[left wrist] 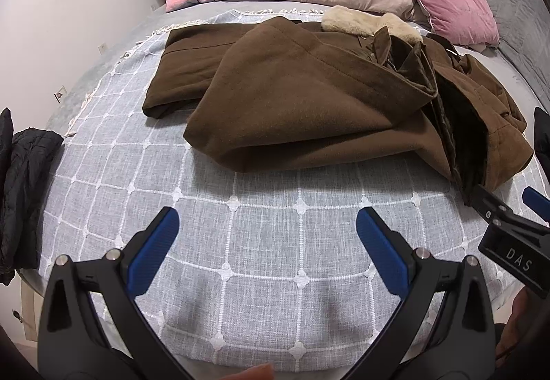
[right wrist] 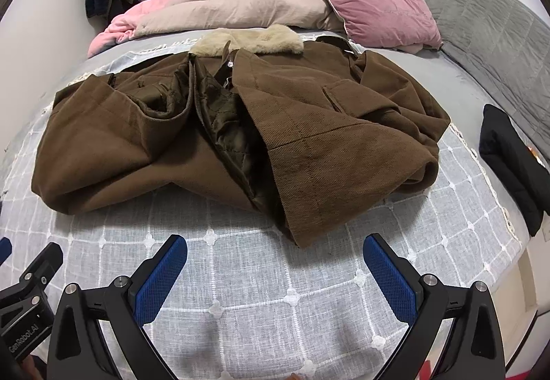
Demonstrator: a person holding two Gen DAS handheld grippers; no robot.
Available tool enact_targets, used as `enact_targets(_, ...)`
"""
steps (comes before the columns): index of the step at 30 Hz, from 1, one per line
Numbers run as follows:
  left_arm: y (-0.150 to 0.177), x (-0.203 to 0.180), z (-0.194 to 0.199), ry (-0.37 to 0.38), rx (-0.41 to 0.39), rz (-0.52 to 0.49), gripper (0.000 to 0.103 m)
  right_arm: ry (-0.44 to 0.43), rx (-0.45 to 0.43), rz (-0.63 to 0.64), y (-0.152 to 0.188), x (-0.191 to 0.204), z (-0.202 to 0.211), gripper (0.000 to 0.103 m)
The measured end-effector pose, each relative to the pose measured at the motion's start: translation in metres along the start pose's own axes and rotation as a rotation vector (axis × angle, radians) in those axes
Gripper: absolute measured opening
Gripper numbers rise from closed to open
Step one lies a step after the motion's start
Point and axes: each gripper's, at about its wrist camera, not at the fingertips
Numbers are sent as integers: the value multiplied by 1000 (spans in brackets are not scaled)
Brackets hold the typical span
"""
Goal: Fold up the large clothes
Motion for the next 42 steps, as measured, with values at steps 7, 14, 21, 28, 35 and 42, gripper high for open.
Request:
enact_targets(7, 1, 1, 0, 1, 1, -2, 102, 0, -1, 0, 0, 2, 0, 103)
enact_targets(14, 1, 1, -1, 1, 5, -4, 102, 1, -3, 0, 1, 2, 0, 103)
enact_targets(21, 2, 1, -1, 2, 6, -5, 102, 1, -3, -1, 1, 2, 0, 103)
enact_targets(28, 2, 1, -1, 1, 6, -4, 102, 3, -4, -1, 1, 3, 0, 103)
enact_targets(35, 3, 1, -2, 0, 7, -2, 102, 4, -3, -2, 2, 2, 0, 103)
enact_targets(42, 3, 2, -2, -1, 8, -3, 102, 5, -3, -3, 2, 3, 0, 103)
Point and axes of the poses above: each gripper's, at about its wrist camera, not at the fingertips, and z roughly against the way its jaws point, x to its left, y to its underside, and after that the axes turned 4 degrees about y, right-handed
